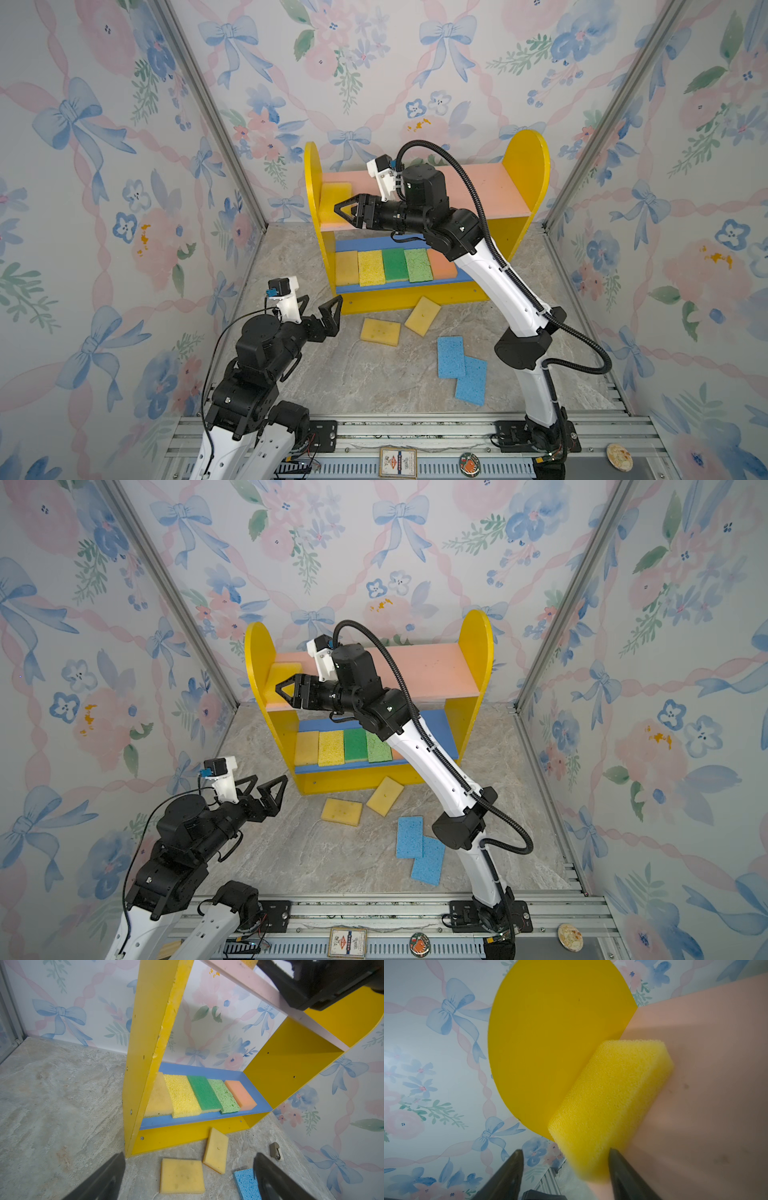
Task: Place and organize the cleaning sponges onto the shelf
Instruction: 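Set the yellow sponge upright on the pink top shelf and open the right gripper, then withdraw the right gripper down toward the blue sponges on the table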
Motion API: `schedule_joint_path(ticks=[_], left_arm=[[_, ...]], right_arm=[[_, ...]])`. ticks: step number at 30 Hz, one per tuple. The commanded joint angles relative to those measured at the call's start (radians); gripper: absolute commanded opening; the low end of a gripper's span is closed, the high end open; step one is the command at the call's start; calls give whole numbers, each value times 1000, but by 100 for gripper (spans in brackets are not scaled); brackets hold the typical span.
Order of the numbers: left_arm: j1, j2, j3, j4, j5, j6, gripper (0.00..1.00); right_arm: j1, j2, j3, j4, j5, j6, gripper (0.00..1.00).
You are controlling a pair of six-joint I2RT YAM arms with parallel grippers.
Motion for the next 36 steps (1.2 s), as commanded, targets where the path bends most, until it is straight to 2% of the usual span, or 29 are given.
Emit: schedule_joint_path(ticks=[1,9,15,19,24,29,33,36], left_arm=[[1,-21,-14,2,-2,1,98],[2,-28,-21,2,1,-5,98],[1,-28,-24,3,1,-8,98],[1,-22,-30,2,9,-11,98],[0,-1,-31,2,46,-13,98],[1,33,-34,2,111,-41,98],[1,71,-67,7,157,-59,98],[0,108,-85,21,185,-74,98]], right_arm=[[1,82,-11,-45,-18,32,67],[-6,33,-65,-56,19,6,69],[-14,-50,-120,-93,104,-43,76],[-30,-108,-170,-76,89,-76,84],[-40,-212,-272,-61,77,-110,87],[-34,-408,-533,-63,93,-161,90],[-42,-694,-891,-56,186,-174,94],[-60,-893,-1161,-81,274,-126,98]])
